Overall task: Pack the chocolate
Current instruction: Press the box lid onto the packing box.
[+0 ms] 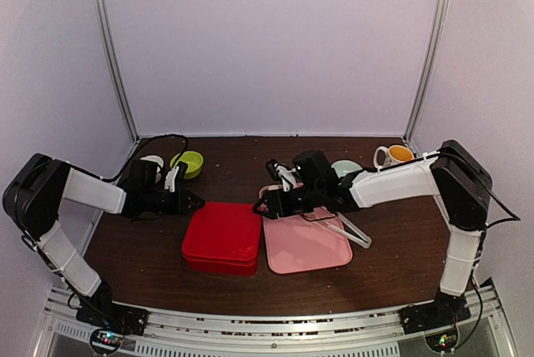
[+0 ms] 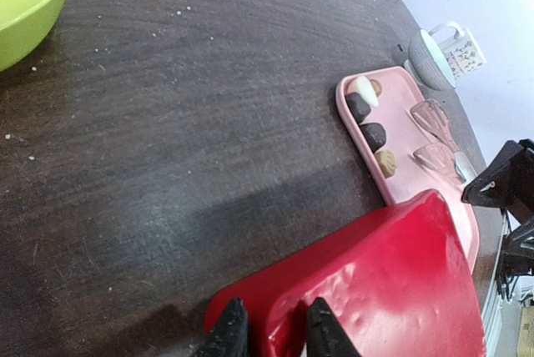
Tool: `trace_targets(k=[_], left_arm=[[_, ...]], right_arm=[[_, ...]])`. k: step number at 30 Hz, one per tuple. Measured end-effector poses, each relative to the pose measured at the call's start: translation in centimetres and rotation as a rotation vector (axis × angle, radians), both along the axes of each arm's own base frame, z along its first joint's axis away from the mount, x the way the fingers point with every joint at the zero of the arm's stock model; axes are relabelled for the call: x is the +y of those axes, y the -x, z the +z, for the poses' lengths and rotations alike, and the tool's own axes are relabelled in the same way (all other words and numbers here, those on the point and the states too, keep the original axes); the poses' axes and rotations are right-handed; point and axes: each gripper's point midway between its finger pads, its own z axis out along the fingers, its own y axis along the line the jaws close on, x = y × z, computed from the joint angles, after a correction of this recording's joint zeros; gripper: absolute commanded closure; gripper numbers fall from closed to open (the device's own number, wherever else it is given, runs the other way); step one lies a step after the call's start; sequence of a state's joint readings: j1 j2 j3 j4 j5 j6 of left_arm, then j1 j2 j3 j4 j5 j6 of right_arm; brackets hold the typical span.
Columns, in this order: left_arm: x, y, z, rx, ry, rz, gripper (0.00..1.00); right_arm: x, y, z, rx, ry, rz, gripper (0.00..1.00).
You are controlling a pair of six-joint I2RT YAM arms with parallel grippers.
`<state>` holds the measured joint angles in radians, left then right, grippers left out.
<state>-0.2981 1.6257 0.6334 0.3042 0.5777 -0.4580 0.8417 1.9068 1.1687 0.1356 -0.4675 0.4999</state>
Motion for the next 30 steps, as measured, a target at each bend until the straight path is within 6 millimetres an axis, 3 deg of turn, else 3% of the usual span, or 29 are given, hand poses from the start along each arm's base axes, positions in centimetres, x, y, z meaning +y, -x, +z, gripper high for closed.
trace_targets(k=[3,9,18,22,30], left_arm=[[0.1,0.2,0.0,0.003,-0.005,-0.001,0.77],[0.2,0.5,-0.1,0.002,-0.006,-0.002,0.77],[0.2,0.7,-0.1,-0.014,-0.012,-0.011,0.77],[0.2,0.7,-0.1,-0.020,-0.016,-0.016,0.77],[0.2,0.7,-0.1,-0.024,-0.023,-0.020,0.77]], right_arm=[[0.0,1.1,1.3,-0.045,0.017,0.013,0.42],[0.8,6.8,3.9,-0.201,0.052,0.130,0.41],[0.8,13.8,4.0,-0.608,0.222,0.374,0.37],[1.0,15.6,3.4,-0.778,0.318,0.473,0.38],[0.7,14.9,0.9,-0.959,0.525,0.571,0.40]])
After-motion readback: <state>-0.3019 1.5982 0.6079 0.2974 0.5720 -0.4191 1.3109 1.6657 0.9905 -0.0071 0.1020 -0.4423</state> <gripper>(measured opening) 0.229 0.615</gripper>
